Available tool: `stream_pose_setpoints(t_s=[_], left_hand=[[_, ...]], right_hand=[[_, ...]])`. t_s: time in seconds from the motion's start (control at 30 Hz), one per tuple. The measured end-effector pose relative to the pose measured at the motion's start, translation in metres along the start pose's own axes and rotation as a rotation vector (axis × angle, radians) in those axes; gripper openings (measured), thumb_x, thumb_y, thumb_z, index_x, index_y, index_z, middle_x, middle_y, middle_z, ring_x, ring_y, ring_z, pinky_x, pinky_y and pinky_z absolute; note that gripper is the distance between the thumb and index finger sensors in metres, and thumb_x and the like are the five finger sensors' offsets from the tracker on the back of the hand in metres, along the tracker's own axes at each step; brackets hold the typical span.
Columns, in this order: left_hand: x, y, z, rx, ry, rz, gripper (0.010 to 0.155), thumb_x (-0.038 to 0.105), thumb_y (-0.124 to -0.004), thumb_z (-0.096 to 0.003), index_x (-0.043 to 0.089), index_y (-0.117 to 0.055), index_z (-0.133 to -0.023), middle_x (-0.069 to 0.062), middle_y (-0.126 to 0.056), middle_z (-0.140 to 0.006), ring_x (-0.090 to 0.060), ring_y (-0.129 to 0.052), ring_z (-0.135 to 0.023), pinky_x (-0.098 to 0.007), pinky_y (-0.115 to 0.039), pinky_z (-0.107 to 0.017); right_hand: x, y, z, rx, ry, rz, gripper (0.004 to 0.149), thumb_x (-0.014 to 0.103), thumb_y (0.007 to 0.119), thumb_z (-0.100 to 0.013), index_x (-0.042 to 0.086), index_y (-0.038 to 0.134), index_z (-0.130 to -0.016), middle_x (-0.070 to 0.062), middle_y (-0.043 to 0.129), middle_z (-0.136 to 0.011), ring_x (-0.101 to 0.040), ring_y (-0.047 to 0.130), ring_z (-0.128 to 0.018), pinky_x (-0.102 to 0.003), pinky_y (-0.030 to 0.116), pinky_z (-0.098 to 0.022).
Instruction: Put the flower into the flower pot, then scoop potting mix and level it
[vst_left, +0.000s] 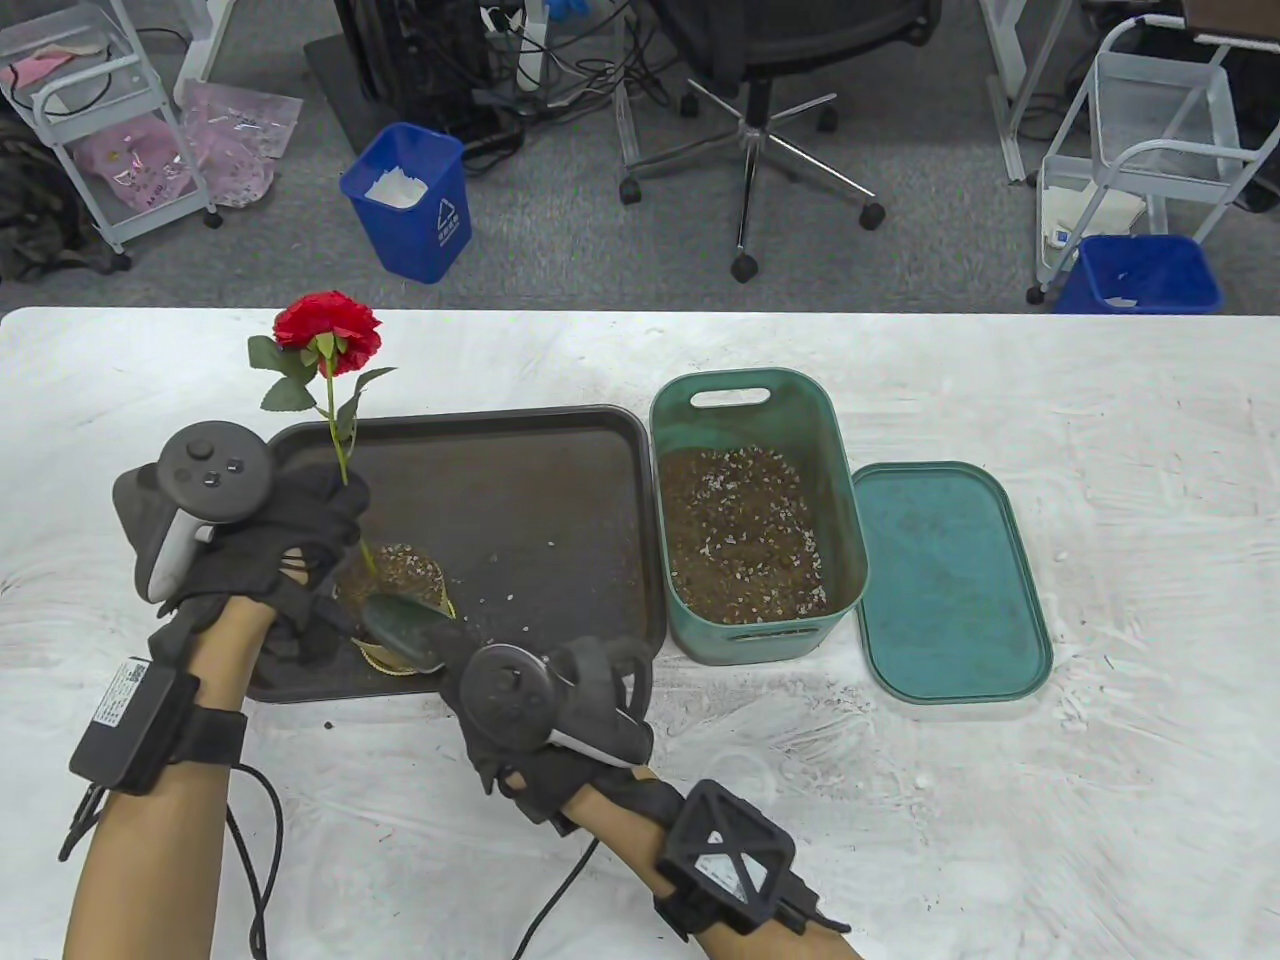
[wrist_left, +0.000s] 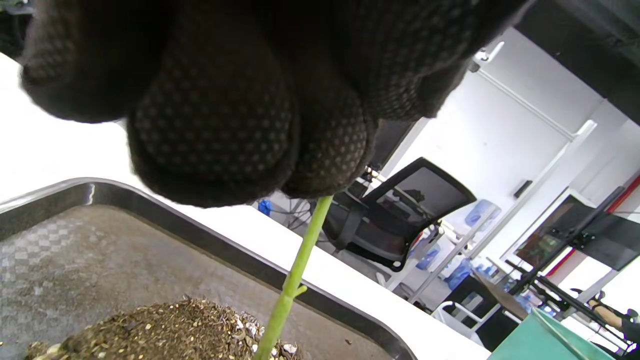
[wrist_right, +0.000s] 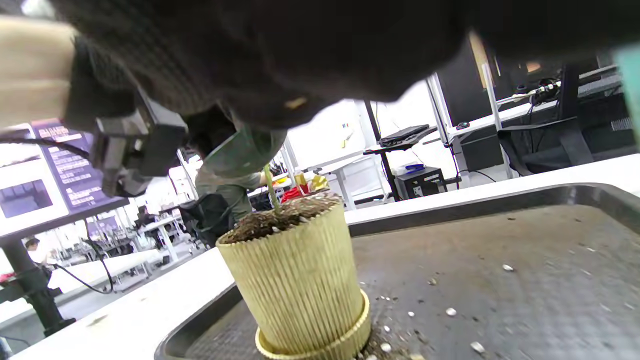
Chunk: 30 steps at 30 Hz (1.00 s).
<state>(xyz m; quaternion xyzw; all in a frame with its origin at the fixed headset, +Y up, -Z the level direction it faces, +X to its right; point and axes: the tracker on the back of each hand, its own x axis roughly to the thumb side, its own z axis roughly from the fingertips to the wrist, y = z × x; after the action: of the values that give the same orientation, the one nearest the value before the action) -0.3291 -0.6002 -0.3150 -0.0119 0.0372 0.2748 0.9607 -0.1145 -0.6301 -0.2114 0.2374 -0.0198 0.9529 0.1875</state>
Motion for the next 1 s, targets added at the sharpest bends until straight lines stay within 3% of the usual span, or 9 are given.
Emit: stream_pose_setpoints(t_s=[0.17,0.23,0.3,0.43,0.63,0.8,1.0], left_hand=[[0.000,0.001,-0.001,0.002,0.001,0.001,0.043,0.040,-0.086,-0.0354,0.018,-0.098,-0.070,-0.001,-0.109,-0.052,-0.023,-0.113,-0.026,-0.041,-0.094,-0.029],[-0.002,0.001,-0.002,0.000,0.000,0.001,0.043,0.040,-0.086,-0.0353,0.018,-0.098,-0.069,-0.001,-0.109,-0.052,-0.023,-0.113,-0.026,-0.041,-0.094,-0.029],[-0.005,0.001,-0.002,-0.003,-0.002,0.001,0.043,0.040,-0.086,-0.0354,0.018,-0.098,-0.069,-0.001,-0.109,-0.051,-0.023,-0.113,-0.026,-0.041,-0.094,-0.029],[-0.008,0.001,-0.003,0.003,-0.010,0.014,0.042,0.040,-0.085,-0.0354,0.018,-0.098,-0.069,-0.001,-0.109,-0.051,-0.023,-0.113,-0.026,-0.041,-0.094,-0.029],[-0.012,-0.001,-0.004,0.009,-0.012,0.048,0.042,0.040,-0.085,-0.0356,0.018,-0.098,-0.069,-0.001,-0.109,-0.051,-0.023,-0.113,-0.026,-0.041,-0.094,-0.029],[-0.011,-0.001,-0.005,0.002,-0.017,0.037,0.042,0.040,-0.085,-0.0357,0.018,-0.098,-0.069,-0.001,-0.109,-0.051,-0.023,-0.113,-0.026,-0.041,-0.094,-0.029],[-0.008,-0.003,-0.008,-0.001,-0.027,0.034,0.042,0.040,-0.085,-0.0356,0.018,-0.098,-0.069,-0.001,-0.109,-0.051,-0.023,-0.113,-0.026,-0.041,-0.094,-0.030]], right_hand=[[0.024,0.014,-0.030,0.111,0.039,0.201,0.048,0.039,0.075,-0.042,0.026,0.074,-0.087,0.001,0.096,-0.030,-0.009,0.092,-0.002,-0.032,0.088,0.007],[0.029,0.016,-0.035,0.168,0.071,0.210,0.047,0.039,0.074,-0.042,0.027,0.072,-0.087,0.001,0.096,-0.028,-0.008,0.091,0.000,-0.033,0.088,0.008],[0.032,0.019,-0.041,0.311,0.117,0.215,0.047,0.039,0.072,-0.044,0.028,0.066,-0.089,0.002,0.094,-0.029,-0.010,0.091,0.000,-0.034,0.087,0.007],[0.034,0.028,-0.048,0.383,0.120,0.242,0.046,0.038,0.072,-0.043,0.026,0.064,-0.087,0.003,0.092,-0.026,-0.011,0.090,0.005,-0.034,0.085,0.011],[0.022,0.026,-0.046,0.393,0.140,0.107,0.048,0.038,0.073,-0.043,0.023,0.061,-0.088,0.003,0.093,-0.028,-0.011,0.091,0.003,-0.035,0.086,0.010],[0.018,0.001,-0.036,0.280,0.085,0.078,0.049,0.039,0.075,-0.042,0.022,0.066,-0.087,0.003,0.094,-0.027,-0.009,0.091,0.002,-0.033,0.087,0.010],[0.030,0.014,-0.043,0.323,0.046,0.169,0.048,0.039,0.075,-0.042,0.023,0.067,-0.087,0.003,0.095,-0.028,-0.009,0.091,0.001,-0.034,0.087,0.009]])
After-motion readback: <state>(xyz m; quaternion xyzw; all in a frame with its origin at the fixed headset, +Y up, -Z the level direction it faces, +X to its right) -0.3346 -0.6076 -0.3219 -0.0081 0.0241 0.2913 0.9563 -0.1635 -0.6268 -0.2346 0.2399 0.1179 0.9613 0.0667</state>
